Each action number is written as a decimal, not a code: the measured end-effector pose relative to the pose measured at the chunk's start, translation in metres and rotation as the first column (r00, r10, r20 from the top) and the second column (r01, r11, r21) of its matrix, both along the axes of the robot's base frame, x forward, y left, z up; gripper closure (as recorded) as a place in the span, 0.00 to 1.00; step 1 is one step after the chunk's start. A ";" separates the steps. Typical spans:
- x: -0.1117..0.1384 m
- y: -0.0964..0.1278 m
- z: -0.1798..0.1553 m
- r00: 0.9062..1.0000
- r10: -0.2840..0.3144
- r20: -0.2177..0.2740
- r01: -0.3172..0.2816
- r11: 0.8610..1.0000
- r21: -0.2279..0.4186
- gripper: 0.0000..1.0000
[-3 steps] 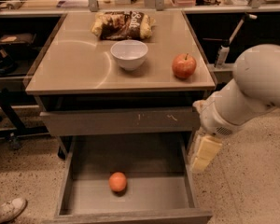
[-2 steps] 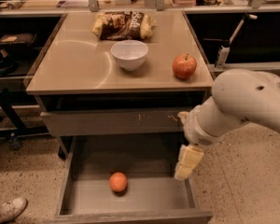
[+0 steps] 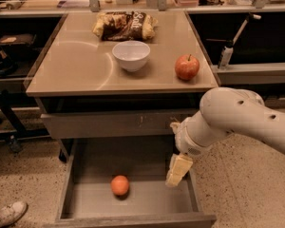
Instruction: Pick orange from middle drawer and place on counter
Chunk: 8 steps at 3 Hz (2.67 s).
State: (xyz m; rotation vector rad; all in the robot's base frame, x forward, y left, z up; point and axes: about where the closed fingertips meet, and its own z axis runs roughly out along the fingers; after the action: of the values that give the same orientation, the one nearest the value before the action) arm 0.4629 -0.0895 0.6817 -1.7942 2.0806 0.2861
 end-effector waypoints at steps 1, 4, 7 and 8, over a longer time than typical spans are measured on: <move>0.002 0.015 -0.037 0.999 -0.004 -0.042 0.005 1.000 0.028 0.00; 0.014 0.054 -0.126 0.997 -0.034 -0.063 0.039 0.996 0.076 0.00; 0.033 0.124 -0.213 0.991 -0.078 -0.108 0.105 0.953 0.283 0.00; 0.030 0.126 -0.220 0.990 -0.077 -0.121 0.109 0.952 0.286 0.00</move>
Offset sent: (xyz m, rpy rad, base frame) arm 0.0257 0.0598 -0.1458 0.0576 0.0741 -0.0386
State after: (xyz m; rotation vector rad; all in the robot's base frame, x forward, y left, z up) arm 0.4925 0.0361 0.4619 -1.5314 2.0618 0.6421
